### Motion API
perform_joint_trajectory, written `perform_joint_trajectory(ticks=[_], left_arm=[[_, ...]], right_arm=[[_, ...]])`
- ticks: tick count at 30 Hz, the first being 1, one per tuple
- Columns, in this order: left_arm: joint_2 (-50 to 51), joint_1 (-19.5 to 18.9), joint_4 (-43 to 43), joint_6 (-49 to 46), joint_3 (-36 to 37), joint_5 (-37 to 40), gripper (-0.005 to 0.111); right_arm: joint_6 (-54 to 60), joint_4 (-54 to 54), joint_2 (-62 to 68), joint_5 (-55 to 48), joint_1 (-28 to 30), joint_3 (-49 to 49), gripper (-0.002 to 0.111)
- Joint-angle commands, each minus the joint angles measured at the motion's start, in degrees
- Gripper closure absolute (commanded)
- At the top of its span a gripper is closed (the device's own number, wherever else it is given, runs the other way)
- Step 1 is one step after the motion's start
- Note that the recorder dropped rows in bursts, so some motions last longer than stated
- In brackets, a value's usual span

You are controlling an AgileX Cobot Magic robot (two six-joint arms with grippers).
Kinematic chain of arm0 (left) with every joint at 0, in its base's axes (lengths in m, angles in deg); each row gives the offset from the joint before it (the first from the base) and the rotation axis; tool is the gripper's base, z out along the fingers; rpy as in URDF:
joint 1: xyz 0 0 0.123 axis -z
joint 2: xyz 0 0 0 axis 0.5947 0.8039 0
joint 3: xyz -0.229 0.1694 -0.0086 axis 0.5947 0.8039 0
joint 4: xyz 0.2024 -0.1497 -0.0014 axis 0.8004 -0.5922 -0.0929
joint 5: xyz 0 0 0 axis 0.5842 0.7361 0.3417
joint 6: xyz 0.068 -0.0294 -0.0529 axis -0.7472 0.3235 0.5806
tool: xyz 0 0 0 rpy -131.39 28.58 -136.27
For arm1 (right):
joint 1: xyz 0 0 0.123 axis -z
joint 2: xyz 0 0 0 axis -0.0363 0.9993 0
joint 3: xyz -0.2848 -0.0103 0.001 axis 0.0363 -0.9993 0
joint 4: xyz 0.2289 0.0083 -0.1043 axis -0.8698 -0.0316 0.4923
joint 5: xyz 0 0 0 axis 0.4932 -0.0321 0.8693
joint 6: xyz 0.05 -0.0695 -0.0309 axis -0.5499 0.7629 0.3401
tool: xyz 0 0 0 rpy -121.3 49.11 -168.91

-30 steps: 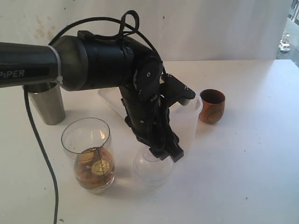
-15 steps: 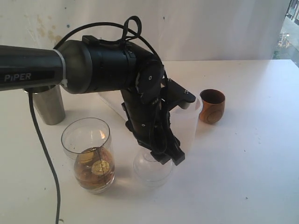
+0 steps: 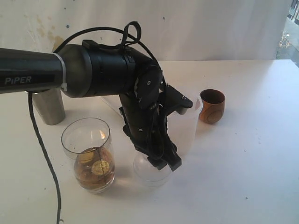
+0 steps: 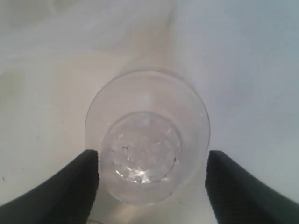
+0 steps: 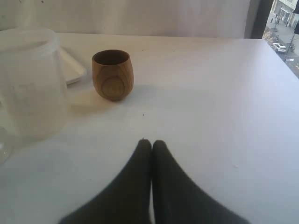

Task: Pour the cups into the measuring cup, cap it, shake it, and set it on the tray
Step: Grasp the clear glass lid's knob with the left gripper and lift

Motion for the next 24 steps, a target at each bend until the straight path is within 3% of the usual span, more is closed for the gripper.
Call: perform_joint_trajectory(ticks=[1,15,24], left_arm=[[-0.06,0.41,-0.56,0.32,1.75,-1.89,0.044],[-0.06,0.41,-0.56,0.32,1.37,-3.06,0.048],[-0.06,0.41,-0.56,0.32,1.37,-0.45,0.096]], right_arm=[[0.49,0.12,-0.34,0.42,-0.21,-0.33,0.108],[0.27,0.12,-0.34,0.42,-0.21,-0.33,0.108],[0.27,0.12,-0.34,0.42,-0.21,-0.33,0.108]])
